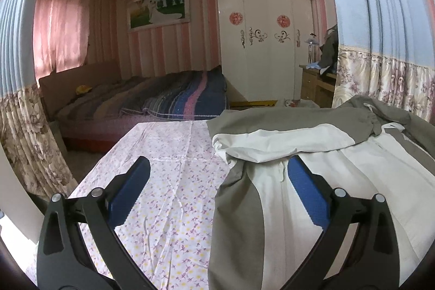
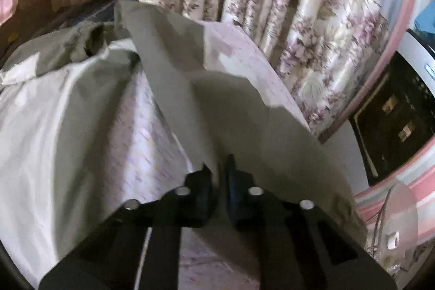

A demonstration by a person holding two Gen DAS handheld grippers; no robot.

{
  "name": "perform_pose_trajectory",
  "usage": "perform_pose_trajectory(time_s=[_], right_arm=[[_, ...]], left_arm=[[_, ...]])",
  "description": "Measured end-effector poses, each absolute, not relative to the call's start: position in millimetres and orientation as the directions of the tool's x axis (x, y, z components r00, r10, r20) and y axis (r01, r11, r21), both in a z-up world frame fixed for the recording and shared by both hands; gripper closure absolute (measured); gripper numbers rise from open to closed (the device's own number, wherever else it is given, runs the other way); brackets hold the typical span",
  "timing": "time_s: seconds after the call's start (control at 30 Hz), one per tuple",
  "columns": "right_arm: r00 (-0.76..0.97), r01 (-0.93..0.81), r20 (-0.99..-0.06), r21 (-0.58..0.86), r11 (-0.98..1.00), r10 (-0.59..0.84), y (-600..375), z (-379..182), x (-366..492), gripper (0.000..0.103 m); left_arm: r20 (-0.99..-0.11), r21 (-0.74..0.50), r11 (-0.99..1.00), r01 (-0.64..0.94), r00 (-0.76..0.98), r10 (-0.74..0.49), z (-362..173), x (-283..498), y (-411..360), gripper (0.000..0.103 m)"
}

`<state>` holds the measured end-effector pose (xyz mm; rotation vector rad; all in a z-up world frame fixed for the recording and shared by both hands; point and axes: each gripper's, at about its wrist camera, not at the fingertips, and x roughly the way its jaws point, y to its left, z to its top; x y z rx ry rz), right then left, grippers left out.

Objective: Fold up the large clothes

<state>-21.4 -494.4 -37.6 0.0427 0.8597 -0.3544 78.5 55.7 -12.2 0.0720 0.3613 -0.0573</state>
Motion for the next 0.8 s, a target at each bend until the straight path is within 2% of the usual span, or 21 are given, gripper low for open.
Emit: perform_pose_trajectory(time_s=[0.33, 0.43, 0.67, 0.7, 0.73, 0.77, 0.8], right_arm=[[0.741, 0.020, -0.671, 0.055, 0.998, 0.022, -385.2, 30.8, 34.3, 0.100], [0.739, -0.121, -0.655, 0.099, 0.988, 0.156, -326.8, 37.4, 60.5, 0.100], [0.725, -0.309, -0.611, 0.122, 0.943, 0.317, -229.0, 30.9, 103.6, 0.100], [0.734, -0.316, -0.596, 0.124, 0.941, 0.325, -223.5, 30.2, 106.0, 0.096], [0.737, -0.320, -0.593, 0.119, 0.940, 0.326, -217.8, 27.8, 109.1, 0.079], [0.741, -0.314, -0.590, 0.119, 0.942, 0.322, -219.3, 25.3, 108.8, 0.066], [0.756, -0.299, -0.575, 0.121, 0.946, 0.313, -220.8, 24.5, 106.8, 0.044]], left_arm=[[-0.371, 0.027, 0.998, 0.055, 0.928, -0.041, -15.5, 83.2, 63.1, 0.003], [-0.371, 0.013, 0.999, 0.047, 0.928, -0.039, -15.2, 84.0, 67.3, 0.003], [-0.392, -0.031, 0.999, 0.034, 0.919, -0.043, -21.8, 92.7, 77.1, 0.003], [-0.392, -0.033, 0.999, 0.033, 0.919, -0.043, -22.8, 93.5, 77.3, 0.003], [-0.389, -0.032, 0.999, 0.035, 0.920, -0.045, -23.3, 94.2, 77.1, 0.003], [-0.386, -0.029, 0.999, 0.037, 0.921, -0.045, -24.0, 94.2, 75.9, 0.003], [-0.380, -0.025, 0.999, 0.044, 0.924, -0.050, -23.9, 94.1, 74.3, 0.003]])
